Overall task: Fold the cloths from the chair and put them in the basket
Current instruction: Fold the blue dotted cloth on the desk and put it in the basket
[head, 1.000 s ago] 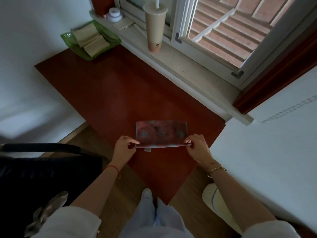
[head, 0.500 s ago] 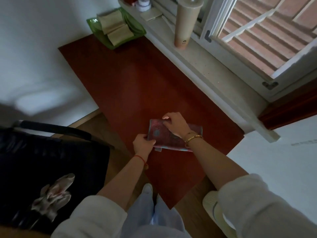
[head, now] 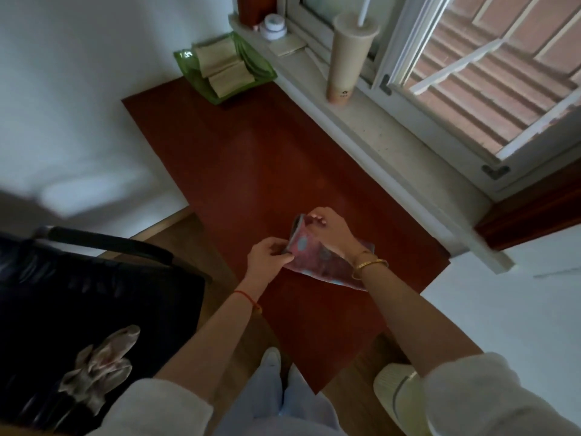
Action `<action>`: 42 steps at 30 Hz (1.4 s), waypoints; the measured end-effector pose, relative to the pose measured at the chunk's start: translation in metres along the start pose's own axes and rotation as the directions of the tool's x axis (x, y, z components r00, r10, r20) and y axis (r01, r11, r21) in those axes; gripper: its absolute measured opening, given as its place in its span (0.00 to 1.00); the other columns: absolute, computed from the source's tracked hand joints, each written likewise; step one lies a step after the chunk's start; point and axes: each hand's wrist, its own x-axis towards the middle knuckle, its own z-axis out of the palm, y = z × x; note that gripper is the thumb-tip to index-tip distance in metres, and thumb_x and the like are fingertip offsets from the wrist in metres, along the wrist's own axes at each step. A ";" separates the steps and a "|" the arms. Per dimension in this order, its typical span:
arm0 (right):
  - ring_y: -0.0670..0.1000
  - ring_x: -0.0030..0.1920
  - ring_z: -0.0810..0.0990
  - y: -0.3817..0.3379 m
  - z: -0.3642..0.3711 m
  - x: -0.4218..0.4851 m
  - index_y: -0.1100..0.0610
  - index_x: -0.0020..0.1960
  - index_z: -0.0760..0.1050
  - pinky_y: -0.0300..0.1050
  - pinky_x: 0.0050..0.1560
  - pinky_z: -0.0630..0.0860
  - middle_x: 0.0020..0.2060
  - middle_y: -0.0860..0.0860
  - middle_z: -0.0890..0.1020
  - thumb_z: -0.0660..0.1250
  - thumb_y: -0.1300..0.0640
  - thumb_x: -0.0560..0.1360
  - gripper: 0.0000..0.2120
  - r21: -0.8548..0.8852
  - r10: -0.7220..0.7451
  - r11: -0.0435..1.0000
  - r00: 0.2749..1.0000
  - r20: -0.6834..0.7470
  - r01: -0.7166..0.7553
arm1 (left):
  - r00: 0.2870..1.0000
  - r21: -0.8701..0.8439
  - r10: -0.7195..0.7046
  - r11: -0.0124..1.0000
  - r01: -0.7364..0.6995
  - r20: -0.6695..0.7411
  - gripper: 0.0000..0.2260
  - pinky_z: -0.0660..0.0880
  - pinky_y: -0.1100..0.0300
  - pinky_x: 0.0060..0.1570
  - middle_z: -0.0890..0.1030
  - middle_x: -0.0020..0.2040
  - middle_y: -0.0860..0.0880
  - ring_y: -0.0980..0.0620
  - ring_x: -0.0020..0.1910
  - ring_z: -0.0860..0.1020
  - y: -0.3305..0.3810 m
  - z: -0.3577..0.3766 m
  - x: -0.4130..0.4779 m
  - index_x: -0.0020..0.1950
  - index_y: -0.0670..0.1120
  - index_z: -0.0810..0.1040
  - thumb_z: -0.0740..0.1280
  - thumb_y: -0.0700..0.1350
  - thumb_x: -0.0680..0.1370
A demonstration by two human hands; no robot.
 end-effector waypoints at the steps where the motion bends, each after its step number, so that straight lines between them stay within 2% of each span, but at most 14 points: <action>1: 0.55 0.51 0.79 -0.001 -0.011 -0.008 0.57 0.52 0.78 0.49 0.53 0.75 0.51 0.55 0.80 0.66 0.60 0.75 0.07 0.047 -0.010 0.999 1.000 -0.021 0.011 | 0.999 0.016 0.049 0.999 -0.050 0.023 0.11 0.69 0.76 0.37 0.81 0.41 0.61 0.64 0.42 0.78 0.008 -0.006 -0.002 0.51 0.51 0.83 0.74 0.42 0.70; 5: 0.49 0.45 0.79 -0.009 -0.056 -0.041 0.52 0.44 0.76 0.44 0.47 0.75 0.42 0.49 0.81 0.66 0.61 0.75 0.05 0.135 -0.073 0.988 0.996 -0.058 0.081 | 0.960 0.070 0.270 0.959 -0.275 0.075 0.10 0.74 0.72 0.41 0.84 0.44 0.55 0.60 0.44 0.80 0.044 -0.025 -0.013 0.49 0.50 0.84 0.75 0.41 0.70; 7: 0.49 0.45 0.78 -0.016 -0.075 -0.058 0.52 0.43 0.76 0.49 0.51 0.76 0.41 0.49 0.81 0.65 0.65 0.74 0.07 0.171 -0.081 0.981 0.993 -0.086 0.094 | 0.914 0.092 0.391 0.911 -0.401 0.111 0.10 0.77 0.67 0.45 0.85 0.46 0.54 0.59 0.45 0.82 0.065 -0.036 -0.022 0.50 0.50 0.84 0.75 0.41 0.70; 11: 0.50 0.44 0.77 -0.029 -0.101 -0.095 0.56 0.44 0.76 0.55 0.50 0.75 0.41 0.51 0.80 0.64 0.70 0.71 0.10 0.191 -0.149 0.967 0.983 -0.103 0.167 | 0.817 0.153 0.541 0.807 -0.571 0.200 0.10 0.72 0.75 0.42 0.84 0.44 0.59 0.67 0.42 0.80 0.102 -0.056 -0.046 0.50 0.53 0.84 0.74 0.42 0.71; 13: 0.53 0.45 0.78 -0.036 -0.110 -0.114 0.61 0.48 0.76 0.59 0.52 0.77 0.44 0.57 0.80 0.65 0.70 0.71 0.08 0.175 -0.170 0.967 0.980 -0.105 0.187 | 0.780 0.177 0.580 0.764 -0.621 0.235 0.11 0.73 0.75 0.44 0.84 0.43 0.59 0.68 0.42 0.80 0.116 -0.064 -0.058 0.49 0.54 0.84 0.74 0.41 0.70; 17: 0.54 0.46 0.80 -0.050 -0.120 -0.155 0.63 0.49 0.76 0.56 0.50 0.79 0.48 0.63 0.82 0.66 0.69 0.74 0.06 0.225 -0.219 0.948 0.974 -0.061 0.227 | 0.715 0.165 0.610 0.710 -0.685 0.341 0.11 0.79 0.64 0.50 0.86 0.45 0.56 0.60 0.46 0.83 0.133 -0.084 -0.084 0.51 0.52 0.84 0.75 0.41 0.71; 22: 0.52 0.41 0.79 -0.054 -0.122 -0.189 0.67 0.51 0.75 0.46 0.45 0.77 0.44 0.59 0.81 0.67 0.66 0.76 0.05 0.309 -0.234 0.927 0.972 0.034 0.213 | 0.647 0.099 0.592 0.696 -0.711 0.480 0.13 0.80 0.60 0.52 0.87 0.46 0.51 0.53 0.47 0.85 0.136 -0.099 -0.100 0.53 0.48 0.84 0.77 0.40 0.70; 27: 0.54 0.40 0.80 -0.036 -0.116 -0.185 0.64 0.51 0.77 0.47 0.44 0.79 0.45 0.63 0.83 0.68 0.63 0.76 0.05 0.239 -0.164 0.961 0.983 0.076 0.142 | 0.667 0.102 0.513 0.747 -0.657 0.541 0.14 0.79 0.61 0.53 0.86 0.48 0.52 0.56 0.49 0.84 0.122 -0.089 -0.090 0.54 0.48 0.84 0.78 0.42 0.70; 30: 0.50 0.41 0.81 -0.015 -0.104 -0.170 0.61 0.52 0.78 0.45 0.45 0.80 0.46 0.58 0.83 0.68 0.59 0.77 0.07 0.101 -0.096 0.991 0.993 0.075 0.089 | 0.704 0.177 0.460 0.756 -0.630 0.541 0.13 0.79 0.61 0.54 0.86 0.48 0.54 0.59 0.48 0.84 0.105 -0.070 -0.075 0.53 0.50 0.84 0.77 0.43 0.70; 33: 0.49 0.44 0.79 0.005 -0.086 -0.149 0.61 0.52 0.79 0.42 0.47 0.77 0.48 0.53 0.83 0.70 0.58 0.76 0.08 -0.052 -0.068 0.996 0.998 -0.011 0.067 | 0.761 0.297 0.462 0.727 -0.619 0.455 0.13 0.77 0.64 0.56 0.85 0.49 0.55 0.60 0.49 0.82 0.085 -0.044 -0.057 0.53 0.50 0.84 0.77 0.42 0.69; 35: 0.50 0.48 0.79 0.017 -0.073 -0.137 0.60 0.52 0.80 0.45 0.51 0.78 0.51 0.55 0.83 0.69 0.58 0.75 0.08 -0.117 -0.051 0.992 0.996 -0.078 0.042 | 0.791 0.347 0.485 0.717 -0.604 0.373 0.12 0.74 0.69 0.53 0.85 0.50 0.53 0.59 0.51 0.82 0.070 -0.027 -0.049 0.52 0.50 0.84 0.76 0.41 0.70; 37: 0.52 0.49 0.80 0.026 -0.061 -0.131 0.59 0.51 0.79 0.48 0.53 0.79 0.52 0.55 0.81 0.68 0.57 0.75 0.07 -0.139 -0.025 0.990 0.994 -0.108 0.010 | 0.809 0.356 0.501 0.728 -0.586 0.307 0.12 0.74 0.69 0.53 0.85 0.50 0.52 0.58 0.52 0.81 0.055 -0.017 -0.044 0.53 0.49 0.83 0.75 0.40 0.70; 40: 0.52 0.47 0.80 0.042 -0.042 -0.138 0.57 0.50 0.77 0.48 0.50 0.80 0.50 0.53 0.79 0.67 0.57 0.75 0.05 -0.139 -0.029 0.990 0.994 -0.105 0.015 | 0.803 0.329 0.507 0.735 -0.593 0.315 0.13 0.76 0.65 0.56 0.84 0.50 0.54 0.60 0.51 0.81 0.029 -0.011 -0.046 0.54 0.49 0.82 0.75 0.38 0.71; 42: 0.49 0.46 0.79 0.057 -0.029 -0.151 0.54 0.50 0.76 0.42 0.49 0.79 0.50 0.51 0.78 0.67 0.58 0.76 0.04 -0.124 -0.056 0.991 0.994 -0.090 0.044 | 0.769 0.313 0.531 0.708 -0.633 0.356 0.14 0.77 0.66 0.56 0.83 0.49 0.57 0.63 0.50 0.80 0.009 -0.008 -0.053 0.53 0.49 0.81 0.75 0.37 0.71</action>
